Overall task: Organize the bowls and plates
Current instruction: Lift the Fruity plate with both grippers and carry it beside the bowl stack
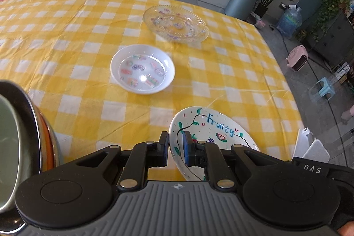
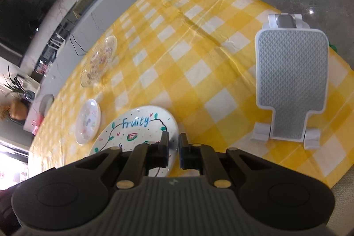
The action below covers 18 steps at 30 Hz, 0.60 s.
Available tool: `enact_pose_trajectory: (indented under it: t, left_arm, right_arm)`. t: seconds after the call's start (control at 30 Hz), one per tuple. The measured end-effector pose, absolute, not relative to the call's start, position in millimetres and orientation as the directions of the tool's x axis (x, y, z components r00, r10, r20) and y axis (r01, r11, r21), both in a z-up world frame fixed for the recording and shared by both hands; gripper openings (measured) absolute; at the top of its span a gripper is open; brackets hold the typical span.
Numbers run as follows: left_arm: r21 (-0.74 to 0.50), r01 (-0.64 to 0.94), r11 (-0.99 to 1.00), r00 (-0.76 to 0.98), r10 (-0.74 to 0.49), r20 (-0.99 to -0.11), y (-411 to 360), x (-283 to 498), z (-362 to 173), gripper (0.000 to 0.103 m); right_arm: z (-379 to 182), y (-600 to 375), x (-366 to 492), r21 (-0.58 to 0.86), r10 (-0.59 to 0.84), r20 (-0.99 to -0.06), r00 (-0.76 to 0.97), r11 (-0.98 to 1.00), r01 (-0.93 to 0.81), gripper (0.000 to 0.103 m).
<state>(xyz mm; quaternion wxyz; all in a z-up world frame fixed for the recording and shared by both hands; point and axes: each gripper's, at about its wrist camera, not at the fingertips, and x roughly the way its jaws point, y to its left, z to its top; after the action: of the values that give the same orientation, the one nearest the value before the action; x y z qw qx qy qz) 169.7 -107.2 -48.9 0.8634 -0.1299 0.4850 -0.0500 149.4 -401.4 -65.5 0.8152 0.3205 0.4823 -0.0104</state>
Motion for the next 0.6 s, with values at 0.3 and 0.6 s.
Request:
enact_pose_trajectory:
  t: [0.3, 0.6]
  left_arm:
    - [-0.220, -0.057, 0.974, 0.501, -0.163, -0.850, -105.5, 158.4, -55.7, 0.014]
    - [-0.206, -0.093, 0.974, 0.476, -0.138, -0.868, -95.8, 152.6, -62.8, 0.014]
  right_arm:
    - [-65.9, -386.5, 152.9, 0.449, 0.274, -0.825, 0.494, 0.849, 0.278, 0.007]
    - [-66.4, -373.9, 156.4, 0.413, 0.278, -0.844, 0.459, 0.883, 0.223, 0.009]
